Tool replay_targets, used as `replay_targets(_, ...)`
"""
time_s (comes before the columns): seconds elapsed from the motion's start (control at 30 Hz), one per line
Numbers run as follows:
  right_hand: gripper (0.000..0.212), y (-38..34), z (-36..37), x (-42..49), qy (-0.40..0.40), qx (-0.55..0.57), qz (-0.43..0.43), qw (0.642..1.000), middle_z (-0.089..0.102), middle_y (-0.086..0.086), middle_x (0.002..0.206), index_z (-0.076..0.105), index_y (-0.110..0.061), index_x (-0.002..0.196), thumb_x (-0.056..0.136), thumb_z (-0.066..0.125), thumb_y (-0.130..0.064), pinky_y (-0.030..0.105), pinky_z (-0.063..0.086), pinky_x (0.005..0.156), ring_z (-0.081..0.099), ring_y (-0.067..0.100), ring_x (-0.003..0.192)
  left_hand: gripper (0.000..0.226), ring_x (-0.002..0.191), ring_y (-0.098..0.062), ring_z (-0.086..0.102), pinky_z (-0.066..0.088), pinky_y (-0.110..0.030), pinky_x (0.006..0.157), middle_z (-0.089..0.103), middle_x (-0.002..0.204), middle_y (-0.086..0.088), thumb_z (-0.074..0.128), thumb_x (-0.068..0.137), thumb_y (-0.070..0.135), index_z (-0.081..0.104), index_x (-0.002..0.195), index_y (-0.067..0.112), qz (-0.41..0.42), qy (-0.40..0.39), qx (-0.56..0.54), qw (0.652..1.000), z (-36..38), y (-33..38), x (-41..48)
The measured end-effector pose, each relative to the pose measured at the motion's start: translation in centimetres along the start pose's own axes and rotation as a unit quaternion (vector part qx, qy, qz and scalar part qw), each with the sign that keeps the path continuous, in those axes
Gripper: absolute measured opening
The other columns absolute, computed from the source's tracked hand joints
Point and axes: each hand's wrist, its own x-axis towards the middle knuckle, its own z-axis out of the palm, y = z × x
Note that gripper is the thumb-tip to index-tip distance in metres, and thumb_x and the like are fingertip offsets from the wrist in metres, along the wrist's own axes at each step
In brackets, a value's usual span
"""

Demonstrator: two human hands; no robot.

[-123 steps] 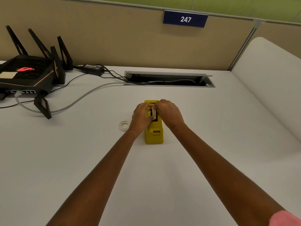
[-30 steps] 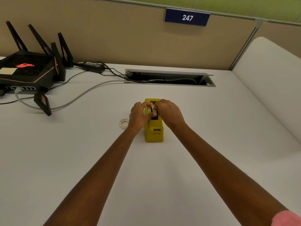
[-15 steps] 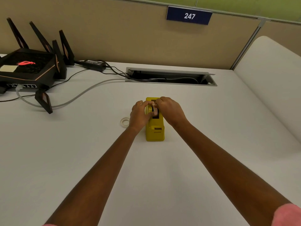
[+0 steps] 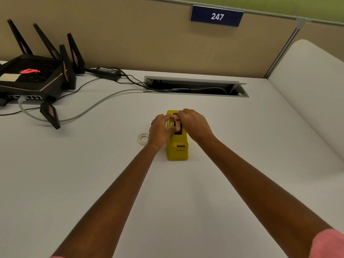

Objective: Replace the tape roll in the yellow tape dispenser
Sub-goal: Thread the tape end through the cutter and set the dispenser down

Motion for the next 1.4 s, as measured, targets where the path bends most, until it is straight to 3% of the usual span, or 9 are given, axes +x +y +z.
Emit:
replay_targets(0.47, 0.03, 0.23, 0.3, -0.14, -0.008, -0.03, -0.024, 0.999, 0.058, 0.02, 0.118, 0.046, -0.001, 0.117, 0.091, 0.048, -0.016, 0.034, 0.048, 0.087, 0.054, 0.03, 0.107, 0.042, 0.125, -0.03, 0.04, 0.036, -0.042, 0.102, 0.048, 0.133, -0.015, 0.063, 0.082, 0.023, 0.052, 0.121, 0.012, 0.003, 0.006, -0.002, 1.0, 0.17, 0.0, -0.23)
replay_targets(1.4, 0.024, 0.78, 0.12, -0.56, 0.001, 0.008, -0.046, 0.999, 0.062, 0.024, 0.106, 0.053, 0.004, 0.104, 0.093, 0.044, -0.016, 0.039, 0.048, 0.081, 0.057, 0.035, 0.095, 0.039, 0.126, -0.031, 0.04, 0.035, -0.043, 0.104, 0.048, 0.135, -0.014, 0.061, 0.083, 0.019, 0.053, 0.121, 0.013, 0.008, 0.001, -0.019, 1.0, 0.15, -0.34, -0.07)
